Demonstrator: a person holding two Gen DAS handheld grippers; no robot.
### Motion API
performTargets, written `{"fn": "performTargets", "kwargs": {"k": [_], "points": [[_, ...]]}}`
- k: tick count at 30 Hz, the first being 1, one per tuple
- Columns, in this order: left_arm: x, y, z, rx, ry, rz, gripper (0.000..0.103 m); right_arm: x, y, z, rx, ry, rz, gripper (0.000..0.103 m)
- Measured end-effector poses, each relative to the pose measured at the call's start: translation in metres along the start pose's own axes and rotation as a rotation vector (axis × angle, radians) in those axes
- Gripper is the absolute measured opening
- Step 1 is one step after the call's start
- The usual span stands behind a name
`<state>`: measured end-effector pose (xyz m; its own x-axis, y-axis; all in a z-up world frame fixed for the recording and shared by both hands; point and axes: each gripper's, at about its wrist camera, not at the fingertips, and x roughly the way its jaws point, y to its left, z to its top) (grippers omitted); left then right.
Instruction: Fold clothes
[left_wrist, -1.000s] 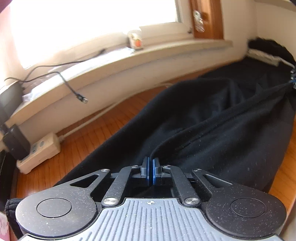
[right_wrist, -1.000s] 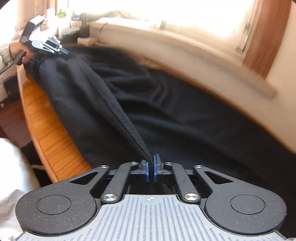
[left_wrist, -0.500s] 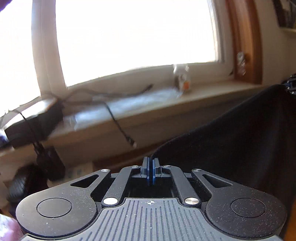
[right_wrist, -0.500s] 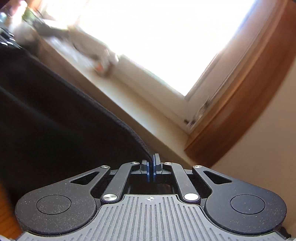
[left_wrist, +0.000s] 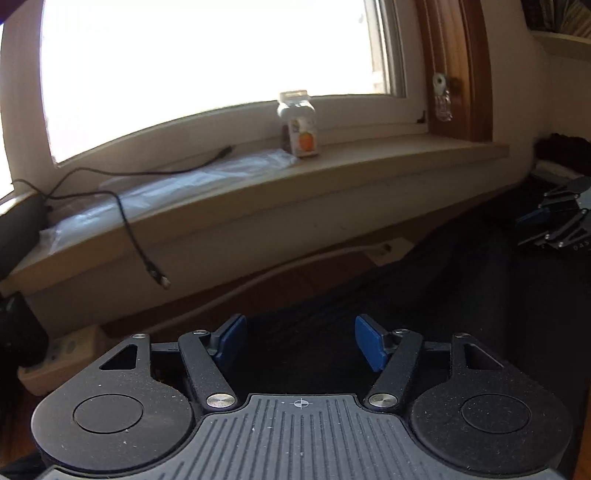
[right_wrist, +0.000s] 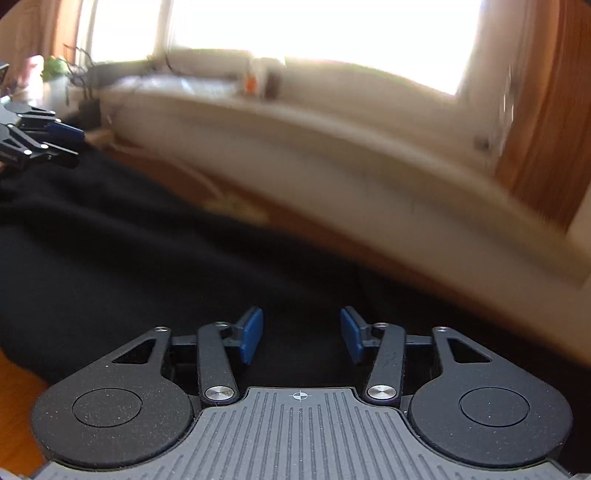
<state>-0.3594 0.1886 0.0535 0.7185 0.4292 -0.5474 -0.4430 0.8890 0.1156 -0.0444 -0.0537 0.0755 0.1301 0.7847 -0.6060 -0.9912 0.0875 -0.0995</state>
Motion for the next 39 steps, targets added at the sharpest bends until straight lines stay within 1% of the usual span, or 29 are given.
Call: {"fn": "performTargets", "kwargs": {"k": [1, 3, 5, 8, 12, 18, 20, 21, 23, 24, 26, 30, 32, 34, 36, 37, 39], "points": [[0.006, -0.002, -0.004, 0.004, 0.017, -0.02, 0.069, 0.003, -0.002, -0.004, 0.022, 0.018, 0.01, 0.057], [0.015, -0.002, -0.014, 0.004, 0.039, -0.044, 0.069, 0.003, -0.009, -0.01, 0.062, 0.02, 0.037, 0.061], [0.015, 0.004, -0.023, -0.02, 0.035, -0.075, 0.069, 0.001, -0.013, -0.014, 0.101, 0.012, 0.061, 0.061], [0.011, 0.013, -0.026, -0.061, 0.029, -0.102, 0.07, -0.001, -0.009, -0.018, 0.105, 0.008, 0.048, 0.061], [0.005, 0.019, -0.03, -0.047, 0.043, -0.121, 0.07, -0.015, 0.005, -0.026, 0.112, 0.009, 0.031, 0.061], [-0.009, 0.035, -0.041, -0.071, 0.041, -0.167, 0.07, -0.041, 0.026, -0.044, 0.08, -0.003, 0.068, 0.061], [-0.013, 0.039, -0.044, -0.076, 0.038, -0.17, 0.074, -0.045, 0.03, -0.047, 0.07, -0.009, 0.077, 0.061], [-0.015, 0.036, -0.044, -0.067, 0.037, -0.155, 0.075, -0.046, 0.028, -0.047, 0.075, -0.014, 0.081, 0.062], [-0.022, 0.032, -0.044, -0.058, 0.027, -0.111, 0.075, -0.044, 0.024, -0.048, 0.085, -0.026, 0.086, 0.067], [-0.027, 0.031, -0.043, -0.063, 0.026, -0.09, 0.075, -0.043, 0.022, -0.048, 0.094, -0.028, 0.089, 0.07], [-0.043, 0.035, -0.043, -0.09, 0.017, -0.038, 0.076, -0.043, 0.019, -0.048, 0.109, -0.03, 0.103, 0.073], [-0.096, 0.063, -0.049, -0.132, -0.036, 0.088, 0.077, -0.042, 0.024, -0.047, 0.074, -0.022, 0.086, 0.077], [-0.122, 0.083, -0.055, -0.161, -0.065, 0.153, 0.078, -0.041, 0.022, -0.046, 0.084, -0.019, 0.086, 0.079], [-0.141, 0.105, -0.063, -0.211, -0.081, 0.213, 0.08, -0.04, 0.022, -0.046, 0.087, -0.017, 0.085, 0.08], [-0.147, 0.125, -0.069, -0.243, -0.059, 0.279, 0.08, -0.04, 0.023, -0.046, 0.085, -0.017, 0.08, 0.081], [-0.146, 0.133, -0.073, -0.255, -0.048, 0.29, 0.08, -0.039, 0.023, -0.046, 0.086, -0.016, 0.081, 0.081], [-0.141, 0.146, -0.081, -0.289, -0.032, 0.282, 0.08, -0.039, 0.022, -0.046, 0.089, -0.016, 0.082, 0.082]]}}
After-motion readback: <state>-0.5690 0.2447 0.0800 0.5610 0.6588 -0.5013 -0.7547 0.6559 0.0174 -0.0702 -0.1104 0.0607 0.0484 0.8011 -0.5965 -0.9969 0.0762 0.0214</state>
